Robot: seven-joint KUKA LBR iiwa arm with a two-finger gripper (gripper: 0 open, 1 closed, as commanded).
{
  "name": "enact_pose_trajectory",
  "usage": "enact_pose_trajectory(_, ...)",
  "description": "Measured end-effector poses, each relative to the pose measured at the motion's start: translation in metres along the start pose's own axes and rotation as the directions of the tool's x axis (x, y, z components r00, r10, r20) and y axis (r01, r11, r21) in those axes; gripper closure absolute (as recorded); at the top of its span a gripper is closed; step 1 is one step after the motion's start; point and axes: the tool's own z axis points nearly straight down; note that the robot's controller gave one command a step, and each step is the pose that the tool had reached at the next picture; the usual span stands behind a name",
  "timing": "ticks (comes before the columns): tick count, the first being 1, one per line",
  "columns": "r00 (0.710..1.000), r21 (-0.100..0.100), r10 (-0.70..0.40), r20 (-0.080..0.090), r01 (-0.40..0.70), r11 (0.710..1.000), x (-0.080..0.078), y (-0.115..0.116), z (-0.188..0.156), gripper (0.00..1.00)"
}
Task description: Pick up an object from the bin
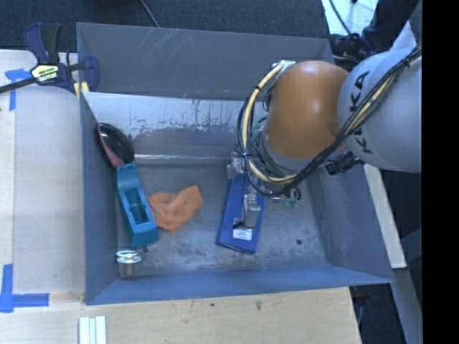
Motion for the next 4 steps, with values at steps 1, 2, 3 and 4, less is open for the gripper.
enact_pose_trajectory(1,1.0,0.0,0.001,0.008,-0.001,1.0,-0.001,0.0,-0.005,0.0)
enact_pose_trajectory(2,1.0,0.0,-0.002,0.006,0.002,1.0,-0.026,0.018,0.066,1.0)
enact_pose_trajectory(3,1.0,0.0,0.0,0.007,0.0,1.0,-0.026,0.018,0.066,0.0)
enact_pose_trajectory(4,1.0,0.0,0.0,0.007,0.0,1.0,-0.026,0.018,0.066,0.0)
